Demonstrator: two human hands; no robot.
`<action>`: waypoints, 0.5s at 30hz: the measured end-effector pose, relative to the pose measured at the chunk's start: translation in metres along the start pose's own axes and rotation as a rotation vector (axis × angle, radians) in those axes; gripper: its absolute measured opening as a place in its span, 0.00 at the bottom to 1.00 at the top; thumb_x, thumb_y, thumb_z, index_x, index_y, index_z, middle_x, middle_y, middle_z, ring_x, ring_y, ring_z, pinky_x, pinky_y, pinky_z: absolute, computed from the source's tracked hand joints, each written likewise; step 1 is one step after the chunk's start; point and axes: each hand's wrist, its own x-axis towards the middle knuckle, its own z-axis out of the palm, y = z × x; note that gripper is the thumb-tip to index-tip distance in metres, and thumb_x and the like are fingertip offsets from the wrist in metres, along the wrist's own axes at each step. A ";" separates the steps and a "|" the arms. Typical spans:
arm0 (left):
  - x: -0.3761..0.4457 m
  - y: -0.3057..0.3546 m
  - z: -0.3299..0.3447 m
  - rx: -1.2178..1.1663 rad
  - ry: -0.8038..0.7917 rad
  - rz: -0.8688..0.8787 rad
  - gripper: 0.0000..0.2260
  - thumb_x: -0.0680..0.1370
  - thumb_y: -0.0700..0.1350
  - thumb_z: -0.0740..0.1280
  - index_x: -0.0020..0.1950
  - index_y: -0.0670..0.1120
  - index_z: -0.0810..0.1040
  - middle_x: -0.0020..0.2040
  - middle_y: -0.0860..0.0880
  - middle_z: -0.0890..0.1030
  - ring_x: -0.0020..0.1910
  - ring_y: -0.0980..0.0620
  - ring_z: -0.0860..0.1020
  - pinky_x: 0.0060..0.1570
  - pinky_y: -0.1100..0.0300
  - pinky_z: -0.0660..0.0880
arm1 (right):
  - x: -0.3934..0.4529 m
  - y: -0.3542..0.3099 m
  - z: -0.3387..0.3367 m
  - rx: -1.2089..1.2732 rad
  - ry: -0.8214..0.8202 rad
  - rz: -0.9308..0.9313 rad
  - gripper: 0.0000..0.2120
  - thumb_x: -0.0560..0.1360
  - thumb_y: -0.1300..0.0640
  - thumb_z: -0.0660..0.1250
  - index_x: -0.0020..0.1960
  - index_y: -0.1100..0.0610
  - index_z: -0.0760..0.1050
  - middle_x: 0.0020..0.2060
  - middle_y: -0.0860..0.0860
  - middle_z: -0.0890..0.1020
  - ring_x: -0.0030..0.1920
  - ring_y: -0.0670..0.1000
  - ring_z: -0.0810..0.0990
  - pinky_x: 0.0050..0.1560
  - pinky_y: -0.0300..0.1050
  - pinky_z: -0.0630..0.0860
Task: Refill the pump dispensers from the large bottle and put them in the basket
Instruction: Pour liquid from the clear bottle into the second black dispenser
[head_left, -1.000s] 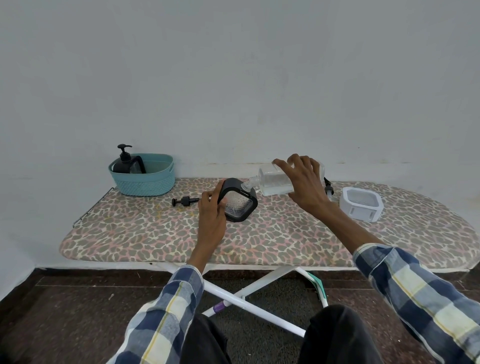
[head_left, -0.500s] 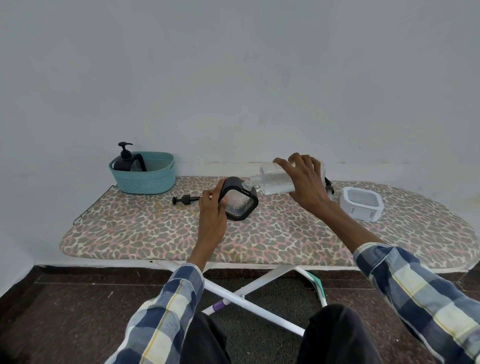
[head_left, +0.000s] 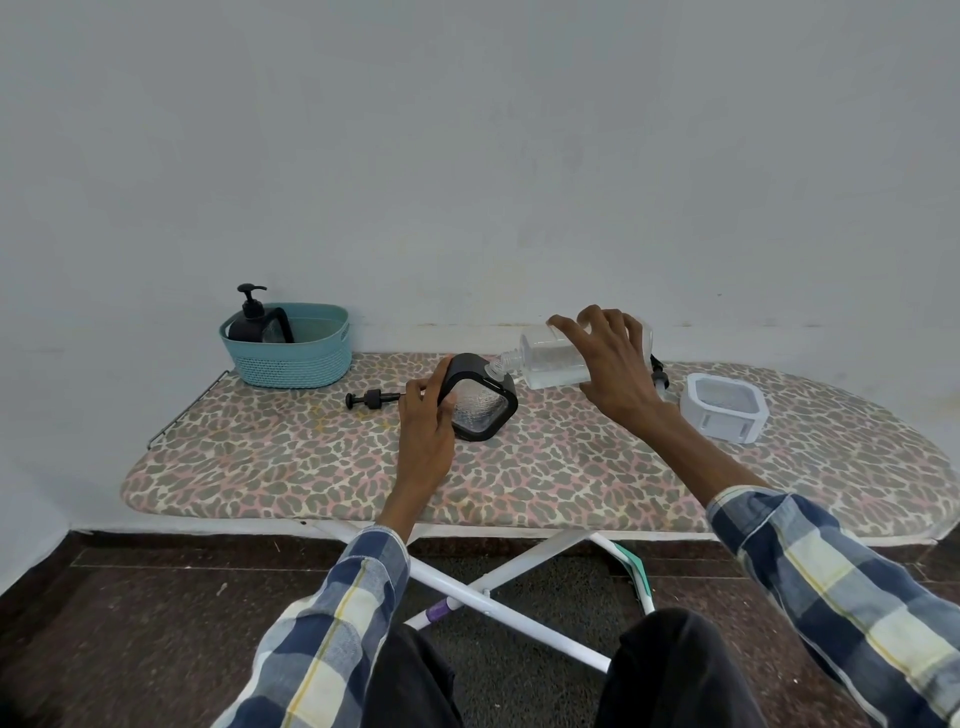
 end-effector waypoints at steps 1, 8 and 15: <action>0.000 0.000 0.000 -0.002 0.000 -0.001 0.23 0.90 0.56 0.53 0.86 0.60 0.61 0.64 0.48 0.68 0.65 0.47 0.69 0.61 0.58 0.64 | 0.000 0.000 0.000 -0.001 -0.001 0.001 0.51 0.57 0.70 0.80 0.75 0.46 0.68 0.62 0.53 0.71 0.64 0.58 0.71 0.71 0.56 0.61; 0.000 0.001 0.001 -0.013 0.007 -0.003 0.22 0.90 0.53 0.54 0.85 0.60 0.61 0.64 0.48 0.68 0.64 0.49 0.68 0.61 0.59 0.64 | 0.000 -0.001 0.001 -0.001 0.000 -0.001 0.51 0.57 0.70 0.80 0.75 0.46 0.68 0.62 0.53 0.71 0.64 0.59 0.71 0.71 0.56 0.61; -0.001 0.001 -0.001 -0.020 0.010 0.013 0.22 0.90 0.51 0.55 0.86 0.59 0.62 0.62 0.50 0.68 0.62 0.52 0.67 0.55 0.75 0.61 | 0.000 -0.001 0.000 -0.005 -0.001 -0.006 0.51 0.57 0.70 0.80 0.75 0.46 0.68 0.62 0.53 0.71 0.64 0.59 0.71 0.71 0.56 0.61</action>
